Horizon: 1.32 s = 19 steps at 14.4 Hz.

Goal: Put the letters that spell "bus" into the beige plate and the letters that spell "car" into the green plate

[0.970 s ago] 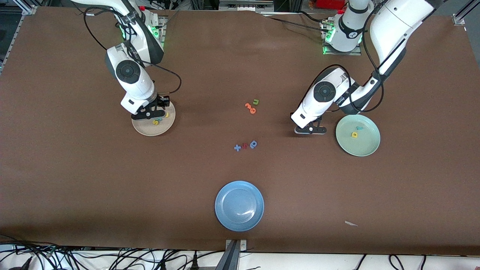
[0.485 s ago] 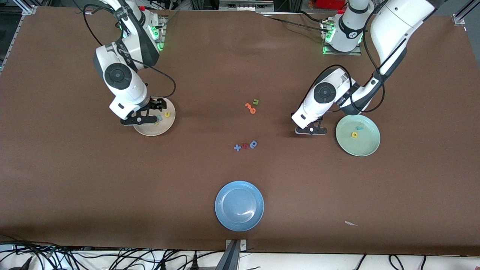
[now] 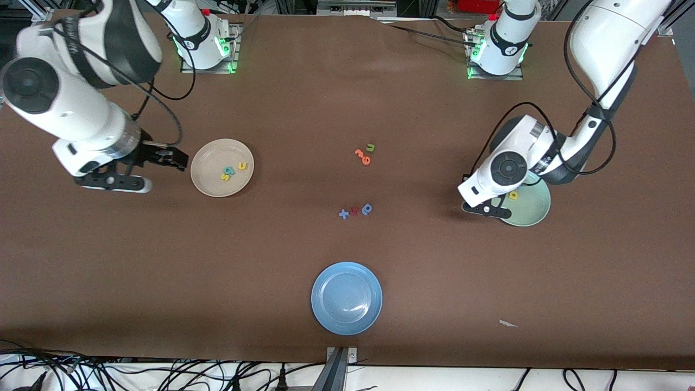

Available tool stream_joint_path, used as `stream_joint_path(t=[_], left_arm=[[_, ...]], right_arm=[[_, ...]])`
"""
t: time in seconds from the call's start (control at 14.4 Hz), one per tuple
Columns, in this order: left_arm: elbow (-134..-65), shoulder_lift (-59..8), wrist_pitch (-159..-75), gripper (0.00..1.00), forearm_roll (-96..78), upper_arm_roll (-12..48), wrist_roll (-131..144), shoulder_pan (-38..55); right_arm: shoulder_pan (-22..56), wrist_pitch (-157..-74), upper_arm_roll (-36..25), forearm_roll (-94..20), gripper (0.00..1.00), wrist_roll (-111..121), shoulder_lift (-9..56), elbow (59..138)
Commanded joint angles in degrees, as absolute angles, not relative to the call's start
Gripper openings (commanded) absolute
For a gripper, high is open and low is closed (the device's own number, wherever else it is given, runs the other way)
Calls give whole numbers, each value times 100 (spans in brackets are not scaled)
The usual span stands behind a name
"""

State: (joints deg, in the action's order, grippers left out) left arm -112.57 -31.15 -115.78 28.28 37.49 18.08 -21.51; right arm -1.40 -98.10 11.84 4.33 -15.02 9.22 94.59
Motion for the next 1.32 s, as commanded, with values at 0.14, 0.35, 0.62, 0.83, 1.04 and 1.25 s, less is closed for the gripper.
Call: stream_joint_path(t=[0.14, 0.35, 0.62, 0.83, 1.04, 1.25], left_arm=[[-11102, -3173, -11435, 45, 2979, 3674, 423, -2671], [-10795, -3129, -11199, 100, 2918, 3656, 492, -2751], [-9679, -3103, -9671, 100, 2822, 3726, 448, -2865], [-9229, -3042, -9396, 100, 2382, 3735, 422, -3171], [-9211, -2831, -9378, 100, 2241, 3753, 457, -3349], [-9158, -2419, -9439, 100, 1857, 3561, 405, -3314]], right_arm=[[676, -8835, -43, 281, 100, -633, 1099, 8220], [677, -8308, -105, 316, 100, -414, 1099, 7649], [554, -8086, -114, 273, 100, -448, 1405, 7532], [177, -8033, -114, -139, 100, -440, 1485, 7541], [149, -7911, -106, -123, 100, -430, 1433, 7532], [176, -7524, -88, -79, 100, -422, 1397, 7488]])
